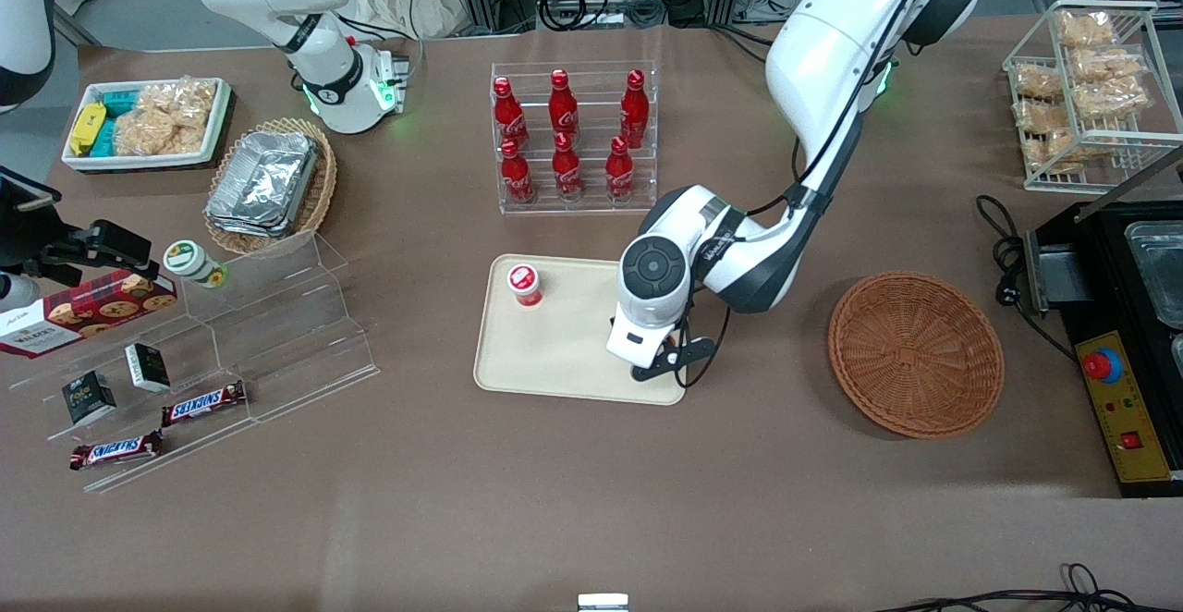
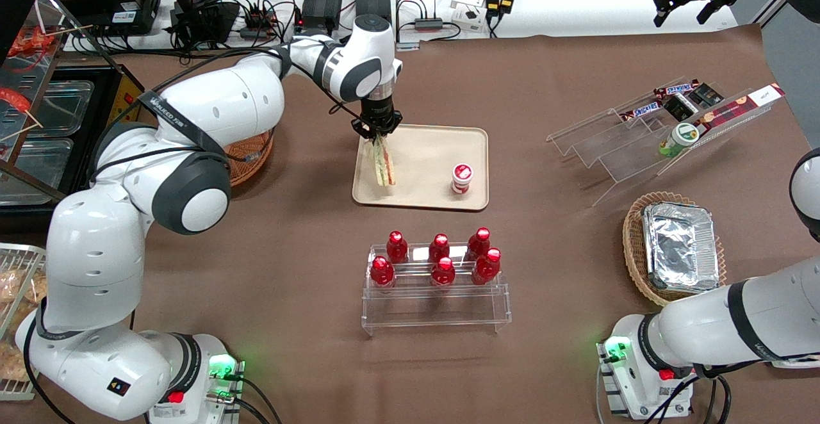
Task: Place sandwich from basket to tray
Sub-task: 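Lower the sandwich onto the tray and open the left gripper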
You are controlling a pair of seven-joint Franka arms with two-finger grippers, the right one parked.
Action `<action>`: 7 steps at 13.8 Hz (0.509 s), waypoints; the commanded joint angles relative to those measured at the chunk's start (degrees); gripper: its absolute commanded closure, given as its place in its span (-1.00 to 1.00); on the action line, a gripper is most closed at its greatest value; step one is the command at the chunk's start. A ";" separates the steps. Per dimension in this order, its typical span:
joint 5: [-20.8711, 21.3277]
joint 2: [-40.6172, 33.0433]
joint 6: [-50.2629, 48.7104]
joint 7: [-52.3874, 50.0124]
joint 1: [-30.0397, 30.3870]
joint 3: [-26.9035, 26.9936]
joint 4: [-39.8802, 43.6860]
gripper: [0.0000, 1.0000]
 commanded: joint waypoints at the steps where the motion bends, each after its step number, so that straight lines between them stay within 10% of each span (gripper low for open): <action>1: 0.32 1.54 1.37 -0.60 -0.59 0.92 1.19 0.76; 7: 0.23 1.12 1.73 -2.26 -0.50 1.27 1.54 -0.63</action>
